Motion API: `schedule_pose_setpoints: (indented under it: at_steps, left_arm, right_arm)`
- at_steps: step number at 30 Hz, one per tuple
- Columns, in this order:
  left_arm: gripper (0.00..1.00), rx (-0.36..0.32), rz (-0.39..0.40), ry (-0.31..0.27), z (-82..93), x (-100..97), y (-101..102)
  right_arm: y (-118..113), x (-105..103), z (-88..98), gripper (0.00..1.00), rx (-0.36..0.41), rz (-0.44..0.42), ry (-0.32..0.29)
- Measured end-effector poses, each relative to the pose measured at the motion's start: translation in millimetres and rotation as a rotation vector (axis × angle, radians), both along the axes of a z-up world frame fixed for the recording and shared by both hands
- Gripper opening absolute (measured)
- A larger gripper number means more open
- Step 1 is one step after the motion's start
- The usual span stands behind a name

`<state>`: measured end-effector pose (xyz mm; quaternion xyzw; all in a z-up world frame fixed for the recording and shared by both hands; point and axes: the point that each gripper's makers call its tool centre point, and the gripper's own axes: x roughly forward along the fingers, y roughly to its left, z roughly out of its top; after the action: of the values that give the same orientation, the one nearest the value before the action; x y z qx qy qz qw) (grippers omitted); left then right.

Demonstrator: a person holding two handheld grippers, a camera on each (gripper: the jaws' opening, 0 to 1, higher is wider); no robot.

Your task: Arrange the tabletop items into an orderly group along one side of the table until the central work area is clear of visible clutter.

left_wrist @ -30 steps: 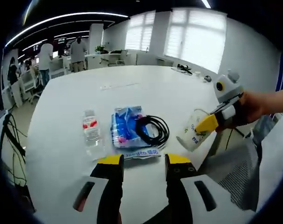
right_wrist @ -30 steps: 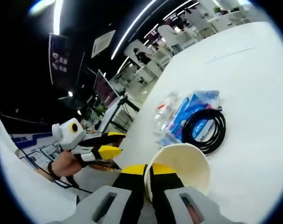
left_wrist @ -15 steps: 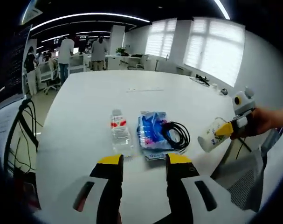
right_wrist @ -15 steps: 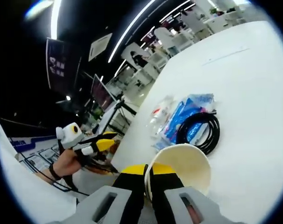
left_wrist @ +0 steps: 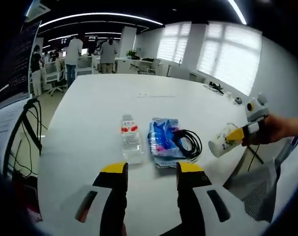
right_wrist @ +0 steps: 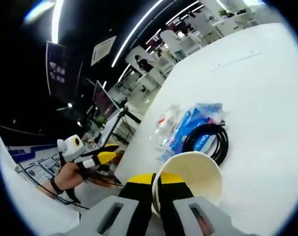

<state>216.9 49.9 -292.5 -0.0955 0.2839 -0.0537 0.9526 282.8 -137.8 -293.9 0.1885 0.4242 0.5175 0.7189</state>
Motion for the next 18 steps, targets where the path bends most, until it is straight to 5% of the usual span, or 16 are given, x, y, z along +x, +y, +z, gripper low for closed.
schedule_pose_setpoints:
  at_steps: [18]
  left_arm:
    - [0.41,-0.013,0.097,-0.001,-2.2,-22.0,34.6]
  right_arm:
    - [15.8,26.2,6.2,0.00,-0.018,-0.014,-0.020]
